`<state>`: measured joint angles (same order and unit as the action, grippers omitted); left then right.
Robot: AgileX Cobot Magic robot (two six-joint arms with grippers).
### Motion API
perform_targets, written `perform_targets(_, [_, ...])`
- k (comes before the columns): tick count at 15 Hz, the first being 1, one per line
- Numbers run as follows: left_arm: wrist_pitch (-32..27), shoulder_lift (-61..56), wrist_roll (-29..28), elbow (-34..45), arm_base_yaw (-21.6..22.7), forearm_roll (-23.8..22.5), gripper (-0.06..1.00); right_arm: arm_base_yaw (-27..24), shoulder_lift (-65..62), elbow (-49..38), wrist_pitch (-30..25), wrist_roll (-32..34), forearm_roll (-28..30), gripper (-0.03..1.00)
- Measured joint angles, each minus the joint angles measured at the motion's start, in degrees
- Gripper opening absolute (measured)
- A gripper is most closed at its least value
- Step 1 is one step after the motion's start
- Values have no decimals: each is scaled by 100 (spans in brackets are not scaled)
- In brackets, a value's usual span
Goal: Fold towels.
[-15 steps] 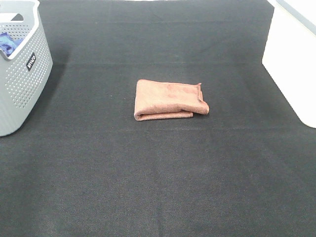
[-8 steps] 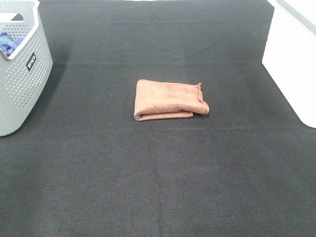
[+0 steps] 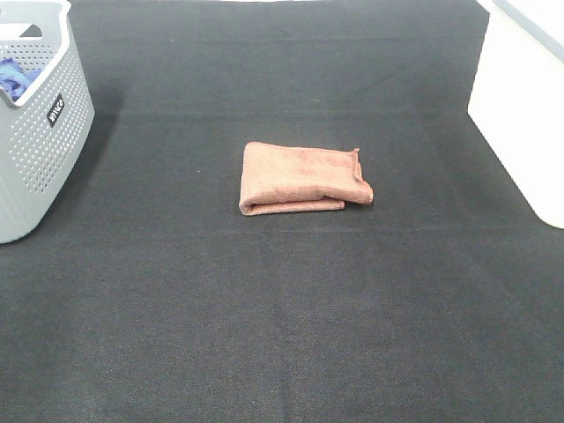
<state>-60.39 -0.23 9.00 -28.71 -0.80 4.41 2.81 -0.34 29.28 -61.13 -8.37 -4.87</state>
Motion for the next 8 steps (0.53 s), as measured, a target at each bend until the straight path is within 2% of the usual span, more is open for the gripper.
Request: perform_targets(8, [0,0,6,0,0,0,65,0,0,0,0,0,-6,77])
